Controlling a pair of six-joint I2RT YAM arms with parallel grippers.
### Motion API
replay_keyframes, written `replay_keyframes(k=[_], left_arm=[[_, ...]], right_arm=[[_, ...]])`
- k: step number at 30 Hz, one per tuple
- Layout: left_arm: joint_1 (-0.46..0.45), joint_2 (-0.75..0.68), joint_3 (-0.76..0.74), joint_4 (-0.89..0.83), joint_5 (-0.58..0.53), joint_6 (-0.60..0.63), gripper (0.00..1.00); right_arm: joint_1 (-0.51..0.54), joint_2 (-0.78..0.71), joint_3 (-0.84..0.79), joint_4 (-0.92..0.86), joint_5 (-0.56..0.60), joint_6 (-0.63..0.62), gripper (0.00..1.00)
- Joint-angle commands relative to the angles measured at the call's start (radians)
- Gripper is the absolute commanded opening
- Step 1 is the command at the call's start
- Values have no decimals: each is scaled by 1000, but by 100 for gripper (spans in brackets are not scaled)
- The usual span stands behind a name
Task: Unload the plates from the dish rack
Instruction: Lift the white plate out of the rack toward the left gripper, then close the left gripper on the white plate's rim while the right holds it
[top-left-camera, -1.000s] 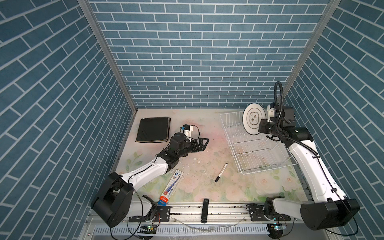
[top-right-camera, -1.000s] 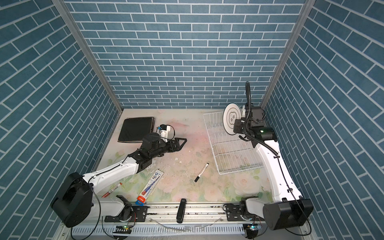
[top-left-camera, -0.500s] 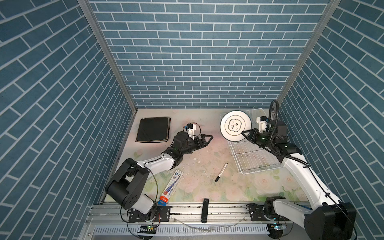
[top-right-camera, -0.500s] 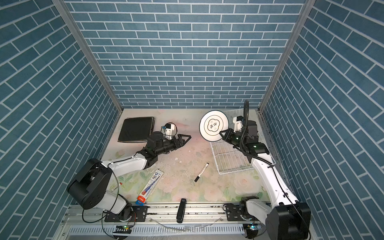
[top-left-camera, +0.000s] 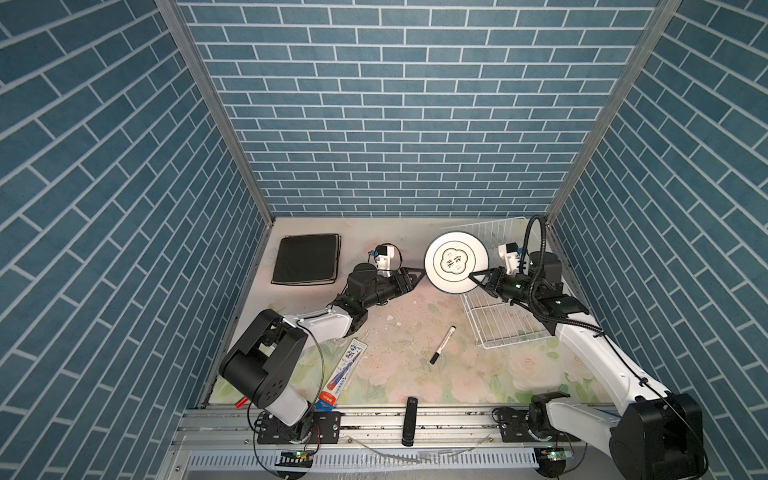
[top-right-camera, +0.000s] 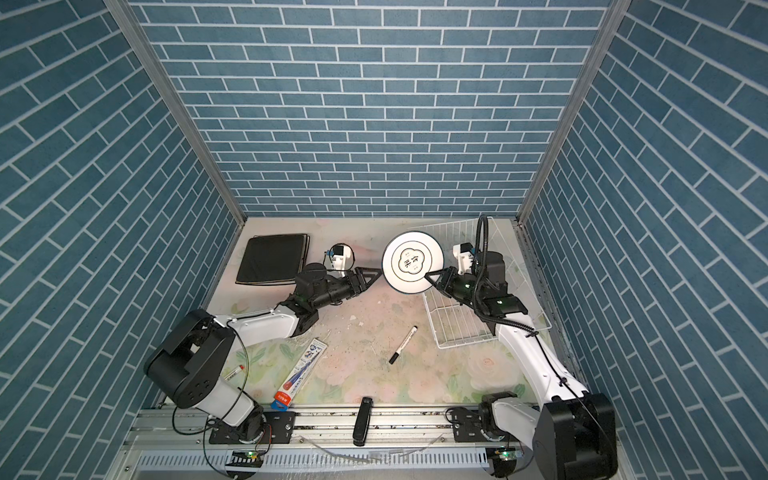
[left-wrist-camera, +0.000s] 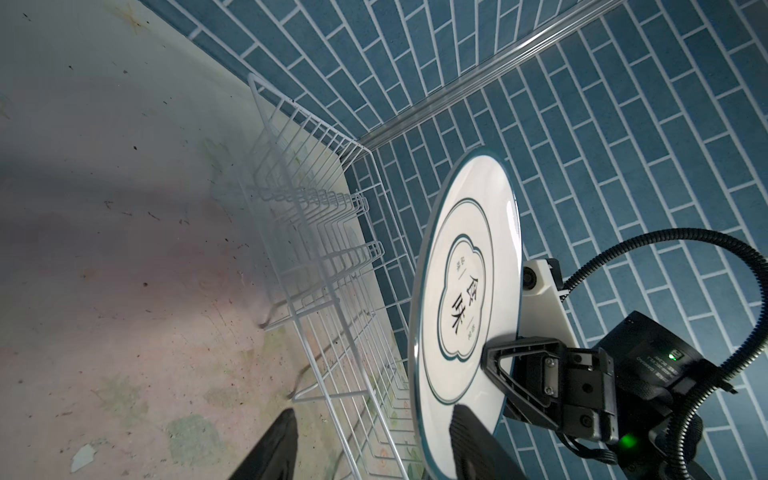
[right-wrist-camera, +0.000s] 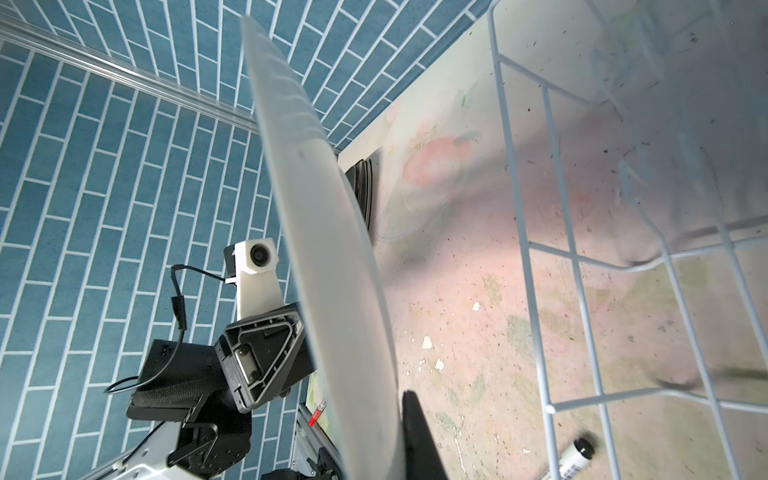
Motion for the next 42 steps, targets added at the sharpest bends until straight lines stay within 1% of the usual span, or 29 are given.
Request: replay_keyframes(k=[1,5,8,9,10,12,19,24,29,32,35,37,40,42], left_arm=[[5,23,29,82,37,-25,53],[6,43,23,131,45,-53,46],[5,48,22,147,46,-60,44],[5,50,24,149,47,-62,41],[5,53,27,148,50,-60,36],[5,60,35,135,57,-63,30],[7,76,42,114,57,-60,28],[6,85,47,129,55,-63,20],[6,85,54,120,51,-62,19],[12,91,56,130,59,-62,13],[19,85,39,163,43,-92,1],[26,76,28,169,35,-93,0],[36,62,14,173,26,-97,0],[45,48,3,176,21,-100,0]], right_arm=[[6,16,-13,87,-80,21,0],[7,35,-5,90,-118,17,0],[9,42,-1,85,-137,14,0],[10,44,1,83,-142,11,0],[9,46,1,85,-147,10,0],[10,52,0,92,-153,10,0],[12,66,1,105,-144,8,0],[11,64,-1,101,-165,2,0],[12,65,3,95,-206,-7,0],[12,73,12,68,-214,-26,0],[12,69,19,63,-208,-34,0],[12,61,20,64,-196,-41,0],[12,55,21,54,-183,-48,9],[12,55,23,49,-186,-50,25]])
